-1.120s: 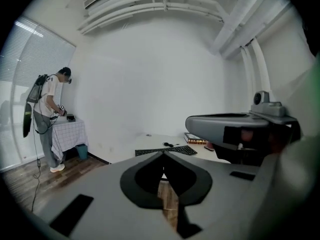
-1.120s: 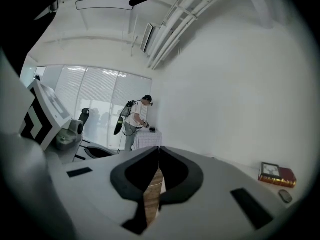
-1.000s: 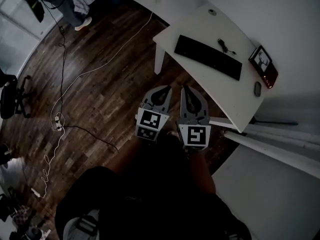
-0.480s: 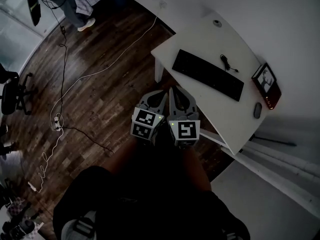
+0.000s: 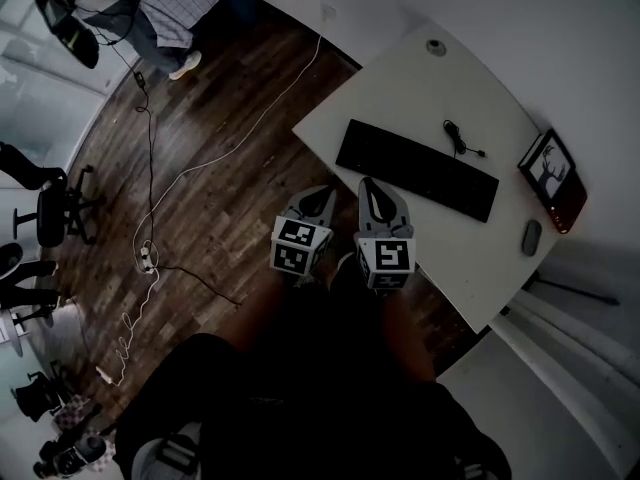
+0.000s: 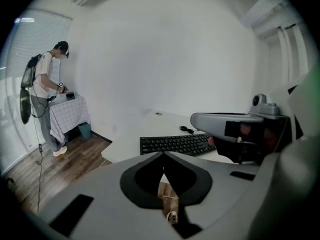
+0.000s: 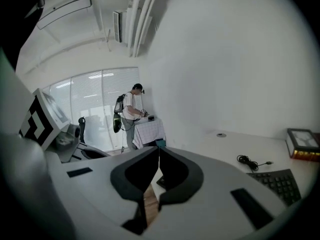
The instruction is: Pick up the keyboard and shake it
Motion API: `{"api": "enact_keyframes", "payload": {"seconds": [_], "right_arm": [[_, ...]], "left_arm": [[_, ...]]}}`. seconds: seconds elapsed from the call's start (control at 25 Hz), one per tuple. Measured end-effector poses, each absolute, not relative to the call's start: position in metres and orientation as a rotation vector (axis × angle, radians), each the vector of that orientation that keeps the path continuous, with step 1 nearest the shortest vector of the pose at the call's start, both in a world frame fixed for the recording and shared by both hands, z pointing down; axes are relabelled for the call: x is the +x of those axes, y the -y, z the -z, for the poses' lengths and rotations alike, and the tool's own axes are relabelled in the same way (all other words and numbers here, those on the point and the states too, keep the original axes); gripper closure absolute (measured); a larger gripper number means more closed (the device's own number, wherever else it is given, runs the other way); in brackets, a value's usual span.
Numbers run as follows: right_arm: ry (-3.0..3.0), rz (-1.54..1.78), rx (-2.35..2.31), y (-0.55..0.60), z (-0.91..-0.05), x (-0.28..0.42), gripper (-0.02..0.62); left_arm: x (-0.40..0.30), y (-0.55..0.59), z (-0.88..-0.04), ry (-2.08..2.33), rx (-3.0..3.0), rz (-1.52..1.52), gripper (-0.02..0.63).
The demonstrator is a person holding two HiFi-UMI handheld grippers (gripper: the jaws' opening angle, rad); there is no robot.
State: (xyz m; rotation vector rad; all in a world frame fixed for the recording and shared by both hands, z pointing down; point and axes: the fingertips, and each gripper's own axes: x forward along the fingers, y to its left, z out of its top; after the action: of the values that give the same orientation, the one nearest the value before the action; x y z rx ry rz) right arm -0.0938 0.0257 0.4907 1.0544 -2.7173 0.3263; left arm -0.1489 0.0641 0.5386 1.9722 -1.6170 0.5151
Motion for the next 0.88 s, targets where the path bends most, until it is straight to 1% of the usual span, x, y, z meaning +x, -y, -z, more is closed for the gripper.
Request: {"api": "enact_keyframes", "payload": {"seconds": [0.2, 0.36, 0.52, 0.64, 0.88], "right_arm": [[2.665, -0.419, 1.076, 0.003, -0.506, -0.075, 0.574], [2.647, -0.503, 1.059, 0.020, -0.518, -0.056, 0.574], [2.604, -0.516, 1.066, 0.036, -0.535, -0.036, 0.574], [2.593, -0.509, 1.058, 0.045, -0.545, -0.033, 0.574], [2.580, -0.534, 1.027, 0.059, -0.555, -0.044, 0.574]], "left_arm": [[-0.143, -0.033, -0.562, 1.535, 1.884, -0.524, 0.604], [-0.138, -0.017, -0.578, 1.525, 1.830, -0.597, 0.604], [-0.129, -0.007, -0.586, 1.528, 1.829, -0.661, 0.604], [-0.125, -0.003, -0.591, 1.510, 1.833, -0.673, 0.604], [-0.157, 0.003, -0.607, 1.493, 1.742, -0.617, 0.603]]}}
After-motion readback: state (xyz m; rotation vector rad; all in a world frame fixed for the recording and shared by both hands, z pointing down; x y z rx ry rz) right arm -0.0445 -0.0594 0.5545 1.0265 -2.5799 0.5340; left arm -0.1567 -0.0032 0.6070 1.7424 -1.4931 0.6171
